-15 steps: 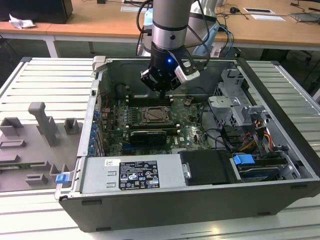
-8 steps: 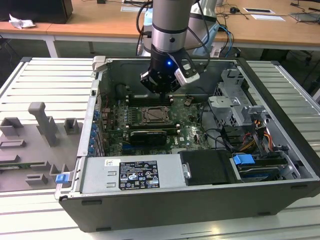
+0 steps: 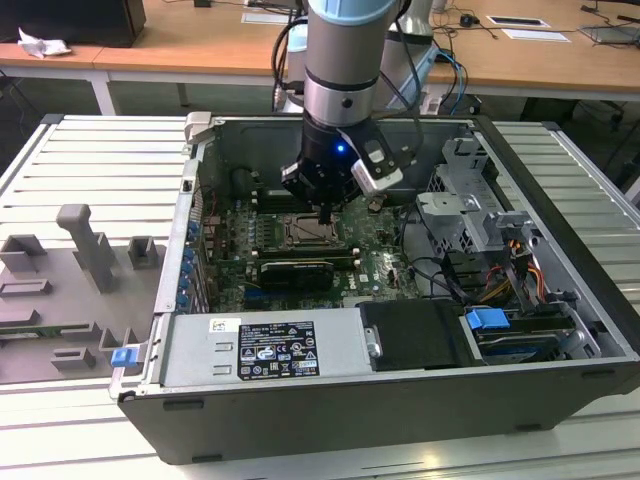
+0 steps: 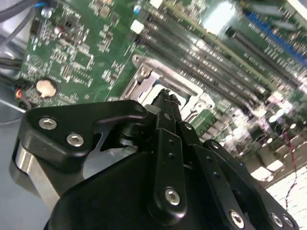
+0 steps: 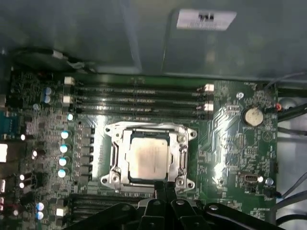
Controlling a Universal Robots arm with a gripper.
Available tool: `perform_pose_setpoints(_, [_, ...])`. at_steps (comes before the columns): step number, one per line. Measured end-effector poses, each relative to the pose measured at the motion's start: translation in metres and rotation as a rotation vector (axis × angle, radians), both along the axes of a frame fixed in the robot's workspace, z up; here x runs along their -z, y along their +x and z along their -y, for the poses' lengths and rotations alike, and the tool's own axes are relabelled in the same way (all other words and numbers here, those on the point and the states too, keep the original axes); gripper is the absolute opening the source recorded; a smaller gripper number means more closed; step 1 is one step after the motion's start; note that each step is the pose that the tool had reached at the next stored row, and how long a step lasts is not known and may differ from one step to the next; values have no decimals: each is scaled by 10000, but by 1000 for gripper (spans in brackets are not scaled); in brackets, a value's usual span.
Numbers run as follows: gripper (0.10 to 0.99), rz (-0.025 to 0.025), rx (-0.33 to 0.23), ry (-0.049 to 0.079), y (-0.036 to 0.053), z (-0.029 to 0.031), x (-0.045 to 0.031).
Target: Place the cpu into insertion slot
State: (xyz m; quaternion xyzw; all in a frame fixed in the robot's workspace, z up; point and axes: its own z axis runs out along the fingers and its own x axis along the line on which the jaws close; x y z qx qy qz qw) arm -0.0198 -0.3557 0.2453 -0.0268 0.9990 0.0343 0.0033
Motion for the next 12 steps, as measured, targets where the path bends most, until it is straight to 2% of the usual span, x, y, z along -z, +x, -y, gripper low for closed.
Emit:
perform_pose_setpoints(2, [106, 1, -21, 9, -3, 42, 8])
perform_pose_setpoints(4, [106, 0, -63, 90, -29, 73, 15])
perform_pose_setpoints(7, [106, 0, -75, 222, -88, 114, 23])
perform_pose_setpoints(12, [106, 1, -75, 296, -200, 188, 35])
